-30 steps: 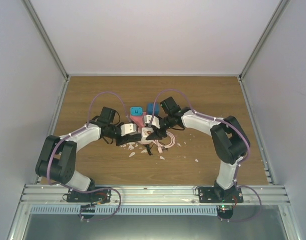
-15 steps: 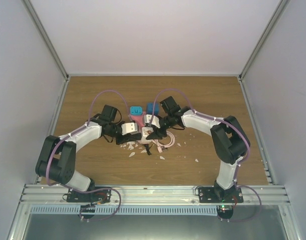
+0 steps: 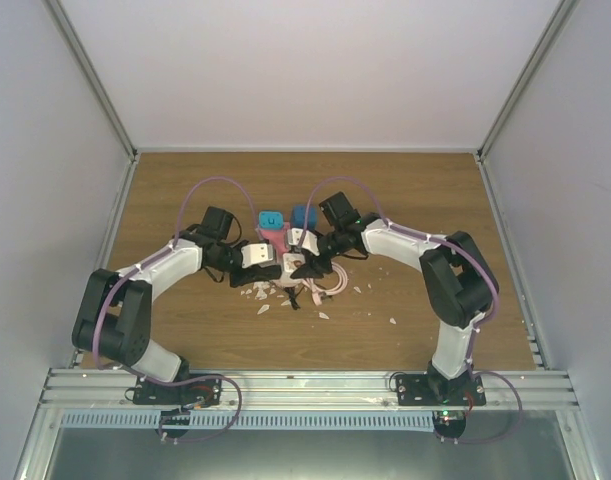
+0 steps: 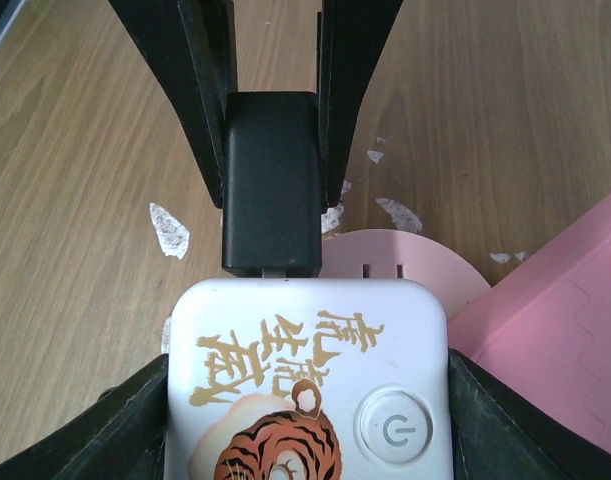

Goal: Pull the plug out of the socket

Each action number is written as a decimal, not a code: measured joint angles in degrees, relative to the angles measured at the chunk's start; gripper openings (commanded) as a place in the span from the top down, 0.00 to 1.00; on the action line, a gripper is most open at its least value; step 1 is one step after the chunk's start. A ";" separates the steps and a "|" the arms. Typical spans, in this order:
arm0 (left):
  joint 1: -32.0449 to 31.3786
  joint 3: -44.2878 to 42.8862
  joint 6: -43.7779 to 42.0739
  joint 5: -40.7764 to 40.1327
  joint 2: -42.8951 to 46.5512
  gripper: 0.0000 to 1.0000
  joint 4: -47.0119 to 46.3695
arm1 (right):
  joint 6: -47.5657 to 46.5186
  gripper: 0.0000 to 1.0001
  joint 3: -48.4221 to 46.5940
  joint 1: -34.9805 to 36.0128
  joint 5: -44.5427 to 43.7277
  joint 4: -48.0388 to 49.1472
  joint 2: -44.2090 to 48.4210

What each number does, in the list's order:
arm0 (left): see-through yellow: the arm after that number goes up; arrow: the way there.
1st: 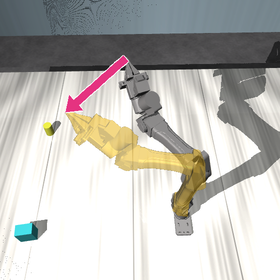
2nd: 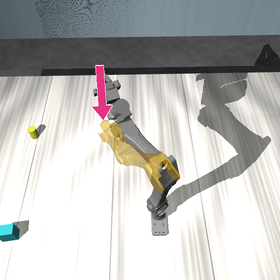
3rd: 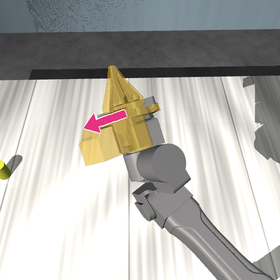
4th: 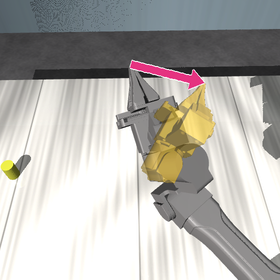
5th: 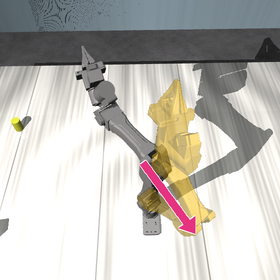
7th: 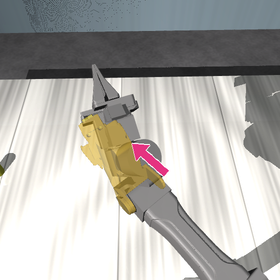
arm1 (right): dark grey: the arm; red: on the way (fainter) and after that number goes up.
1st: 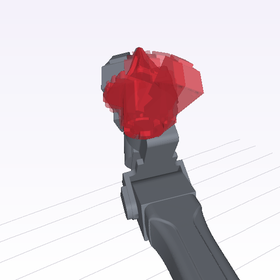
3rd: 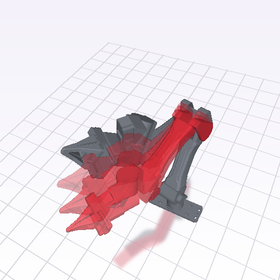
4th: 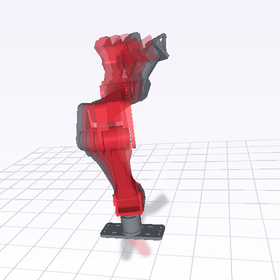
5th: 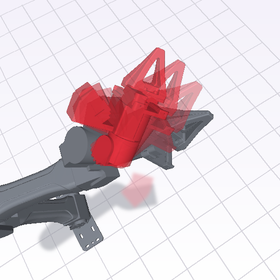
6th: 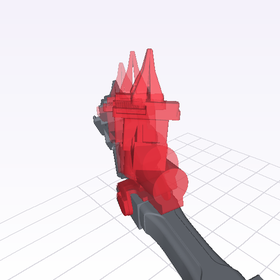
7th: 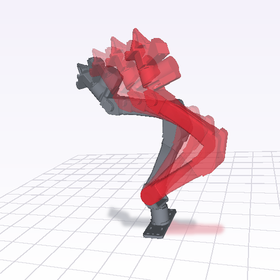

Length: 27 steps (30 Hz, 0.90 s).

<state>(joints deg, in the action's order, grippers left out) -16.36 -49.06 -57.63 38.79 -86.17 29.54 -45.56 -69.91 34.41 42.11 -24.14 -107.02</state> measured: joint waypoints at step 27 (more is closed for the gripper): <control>7.10 -4.44 -7.58 3.21 3.21 0.85 9.86 | 0.33 0.87 -0.61 -1.84 -4.61 -0.31 -0.26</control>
<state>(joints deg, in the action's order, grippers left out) -9.26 -53.49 -65.21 42.00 -82.96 39.40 -45.23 -70.52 32.58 37.50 -24.45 -107.28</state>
